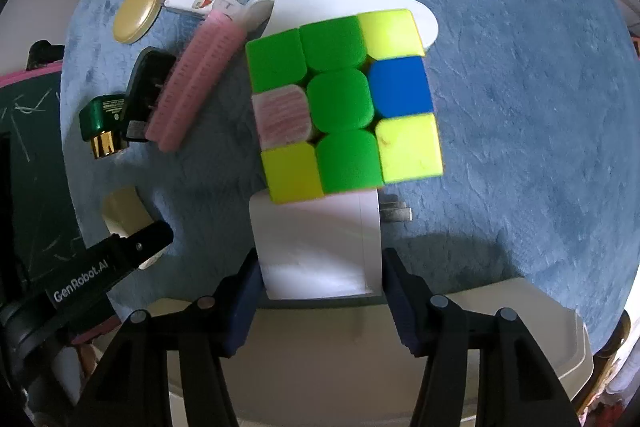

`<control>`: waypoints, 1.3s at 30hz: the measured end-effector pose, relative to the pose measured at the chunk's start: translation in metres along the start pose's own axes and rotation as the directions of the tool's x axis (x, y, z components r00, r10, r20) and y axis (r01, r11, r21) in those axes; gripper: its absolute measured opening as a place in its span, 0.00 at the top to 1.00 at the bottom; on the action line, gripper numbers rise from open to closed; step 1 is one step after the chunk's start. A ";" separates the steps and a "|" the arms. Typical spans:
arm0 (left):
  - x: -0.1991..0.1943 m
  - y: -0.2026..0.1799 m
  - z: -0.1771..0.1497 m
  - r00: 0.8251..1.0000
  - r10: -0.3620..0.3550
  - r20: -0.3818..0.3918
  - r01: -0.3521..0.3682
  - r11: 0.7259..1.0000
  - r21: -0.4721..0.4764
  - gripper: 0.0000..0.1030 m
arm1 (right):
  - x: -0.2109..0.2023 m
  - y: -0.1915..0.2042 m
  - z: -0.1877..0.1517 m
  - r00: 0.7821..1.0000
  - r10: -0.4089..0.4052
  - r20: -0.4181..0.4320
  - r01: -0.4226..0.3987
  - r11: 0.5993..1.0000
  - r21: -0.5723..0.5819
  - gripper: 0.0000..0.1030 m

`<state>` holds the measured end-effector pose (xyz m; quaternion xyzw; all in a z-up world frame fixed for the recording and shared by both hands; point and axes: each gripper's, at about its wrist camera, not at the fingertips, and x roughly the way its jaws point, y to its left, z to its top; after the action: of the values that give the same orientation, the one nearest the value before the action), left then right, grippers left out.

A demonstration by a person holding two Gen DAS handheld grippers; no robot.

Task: Organize rigid objects
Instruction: 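Carry the beige block and white cube into the white tray and release both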

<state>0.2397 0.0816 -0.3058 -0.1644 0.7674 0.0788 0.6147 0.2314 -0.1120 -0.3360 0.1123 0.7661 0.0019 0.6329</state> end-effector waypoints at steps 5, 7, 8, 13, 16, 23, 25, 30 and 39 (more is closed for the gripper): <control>-0.023 0.000 -0.006 0.999 -0.028 0.037 0.027 0.999 0.022 0.50 | -0.009 0.002 -0.008 0.998 0.065 0.021 -0.064 0.998 -0.014 0.44; -0.035 0.002 -0.007 0.998 -0.039 0.058 0.037 0.999 0.032 0.50 | -0.015 0.002 -0.011 0.995 0.094 0.037 -0.094 0.995 -0.016 0.44; -0.041 0.003 -0.008 0.997 -0.047 0.068 0.045 0.998 0.035 0.50 | -0.019 0.003 -0.013 0.993 0.109 0.043 -0.108 0.994 -0.016 0.44; -0.078 0.006 -0.015 0.988 -0.090 0.122 0.084 0.995 0.052 0.50 | -0.034 0.010 -0.019 0.982 0.175 0.074 -0.174 0.984 -0.024 0.44; -0.101 0.006 -0.018 0.980 -0.110 0.164 0.099 0.992 0.072 0.50 | -0.050 0.012 -0.019 0.973 0.208 0.099 -0.206 0.978 -0.031 0.44; -0.138 -0.018 -0.060 0.952 -0.165 0.258 0.131 0.981 0.144 0.50 | -0.097 0.016 -0.031 0.941 0.288 0.175 -0.280 0.958 -0.068 0.44; -0.149 -0.020 -0.075 0.942 -0.175 0.287 0.130 0.977 0.169 0.50 | -0.115 0.011 -0.041 0.931 0.307 0.199 -0.294 0.951 -0.092 0.44; -0.162 -0.028 -0.106 0.922 -0.188 0.340 0.100 0.961 0.259 0.50 | -0.164 -0.010 -0.084 0.909 0.324 0.264 -0.290 0.944 -0.160 0.44; -0.147 -0.027 -0.162 0.910 -0.164 0.382 -0.011 0.909 0.416 0.50 | -0.190 -0.040 -0.155 0.894 0.274 0.355 -0.201 0.953 -0.227 0.44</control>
<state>0.1287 0.0267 -0.1237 -0.0428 0.6141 -0.0755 0.7845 0.1075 -0.1628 -0.1270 0.1444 0.6045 0.1285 0.7728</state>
